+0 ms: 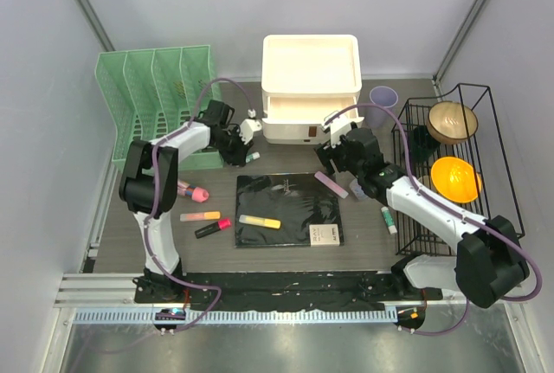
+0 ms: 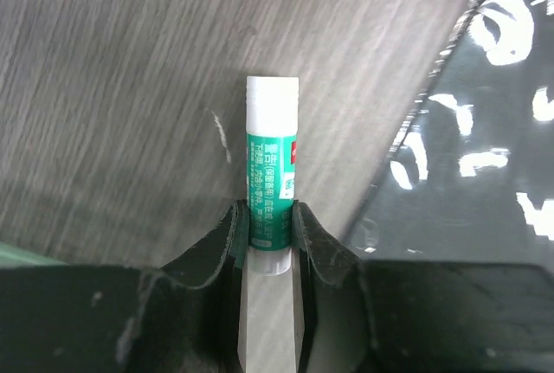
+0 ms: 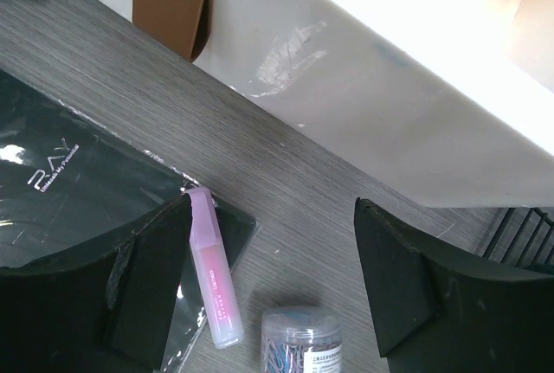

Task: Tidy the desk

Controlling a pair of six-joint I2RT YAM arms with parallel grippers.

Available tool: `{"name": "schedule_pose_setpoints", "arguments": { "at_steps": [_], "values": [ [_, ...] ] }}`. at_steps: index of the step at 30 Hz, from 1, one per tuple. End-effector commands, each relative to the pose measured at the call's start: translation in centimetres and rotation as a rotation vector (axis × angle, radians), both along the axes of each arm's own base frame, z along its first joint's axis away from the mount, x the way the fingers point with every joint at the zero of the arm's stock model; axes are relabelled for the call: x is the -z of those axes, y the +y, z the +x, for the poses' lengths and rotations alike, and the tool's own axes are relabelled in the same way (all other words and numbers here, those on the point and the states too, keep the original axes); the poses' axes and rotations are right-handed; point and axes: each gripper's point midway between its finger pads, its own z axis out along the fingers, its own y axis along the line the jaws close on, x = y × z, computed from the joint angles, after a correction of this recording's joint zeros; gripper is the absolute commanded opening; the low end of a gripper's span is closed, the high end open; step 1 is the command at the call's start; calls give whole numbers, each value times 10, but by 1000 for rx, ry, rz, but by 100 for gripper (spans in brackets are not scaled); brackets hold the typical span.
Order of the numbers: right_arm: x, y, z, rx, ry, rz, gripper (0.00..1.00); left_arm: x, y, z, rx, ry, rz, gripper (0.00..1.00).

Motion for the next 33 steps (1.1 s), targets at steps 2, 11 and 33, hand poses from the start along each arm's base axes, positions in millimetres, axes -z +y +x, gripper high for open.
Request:
{"name": "schedule_pose_setpoints", "arguments": {
  "at_steps": [2,11,33],
  "values": [
    [-26,7,11,-11,-62,31,79,-53,-8,-2,-49,-51,-88,0],
    [-30,7,10,-15,-67,41,79,-104,4,9,-147,-189,-81,0],
    [-31,8,10,-15,-67,44,79,-310,-21,10,-172,-516,-341,0]
  ]
}}
